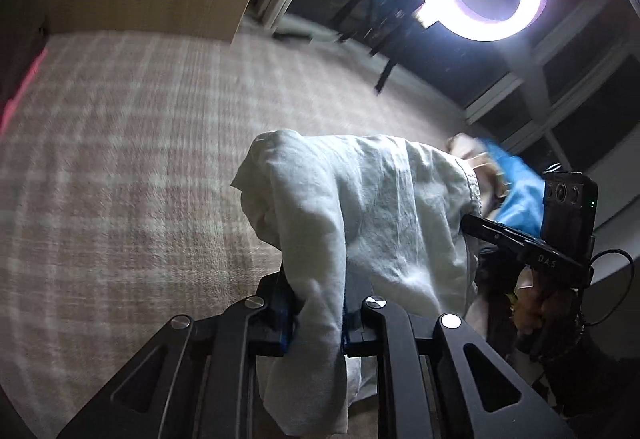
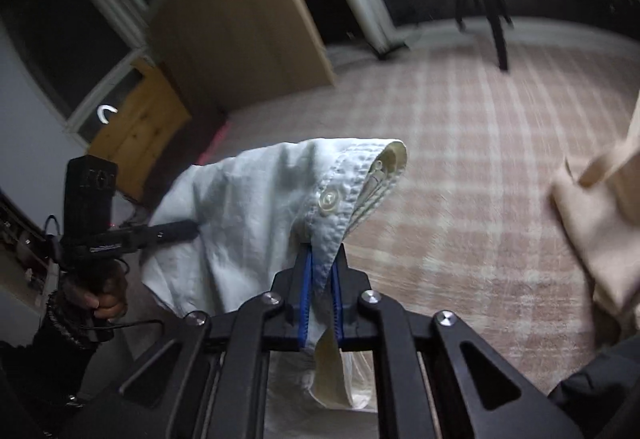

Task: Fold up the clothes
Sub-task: 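Grasp the folded shirt with both grippers and lift it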

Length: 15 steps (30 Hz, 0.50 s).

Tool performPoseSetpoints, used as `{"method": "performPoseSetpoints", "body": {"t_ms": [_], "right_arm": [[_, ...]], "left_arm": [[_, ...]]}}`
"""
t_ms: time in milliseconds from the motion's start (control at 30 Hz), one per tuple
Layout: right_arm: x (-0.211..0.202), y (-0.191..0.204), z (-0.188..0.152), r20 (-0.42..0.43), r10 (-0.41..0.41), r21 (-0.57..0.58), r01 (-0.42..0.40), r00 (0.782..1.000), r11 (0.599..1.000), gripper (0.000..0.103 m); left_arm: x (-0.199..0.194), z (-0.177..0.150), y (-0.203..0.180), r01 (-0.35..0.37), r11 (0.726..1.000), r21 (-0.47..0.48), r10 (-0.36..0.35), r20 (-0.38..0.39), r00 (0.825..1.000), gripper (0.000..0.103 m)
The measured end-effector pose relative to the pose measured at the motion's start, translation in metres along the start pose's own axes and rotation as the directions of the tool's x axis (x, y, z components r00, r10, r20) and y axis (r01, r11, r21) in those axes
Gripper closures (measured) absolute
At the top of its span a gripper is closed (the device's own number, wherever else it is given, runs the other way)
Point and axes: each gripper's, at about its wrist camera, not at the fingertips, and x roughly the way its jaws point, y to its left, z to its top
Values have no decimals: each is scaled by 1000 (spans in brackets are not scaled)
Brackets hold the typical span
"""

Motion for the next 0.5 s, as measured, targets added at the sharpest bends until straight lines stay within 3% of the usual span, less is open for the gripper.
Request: {"method": "performPoseSetpoints", "body": {"t_ms": [167, 267, 500], "right_arm": [[-19, 56, 1, 81, 3, -60, 1, 997, 998, 94], [-21, 100, 3, 123, 4, -72, 5, 992, 997, 94], [39, 208, 27, 148, 43, -138, -22, 988, 990, 94]], "left_arm": [[-60, 4, 3, 35, 997, 64, -41, 90, 995, 88], [-101, 10, 24, 33, 995, 93, -44, 123, 991, 88], [-196, 20, 113, -39, 992, 121, 16, 184, 983, 88]]}}
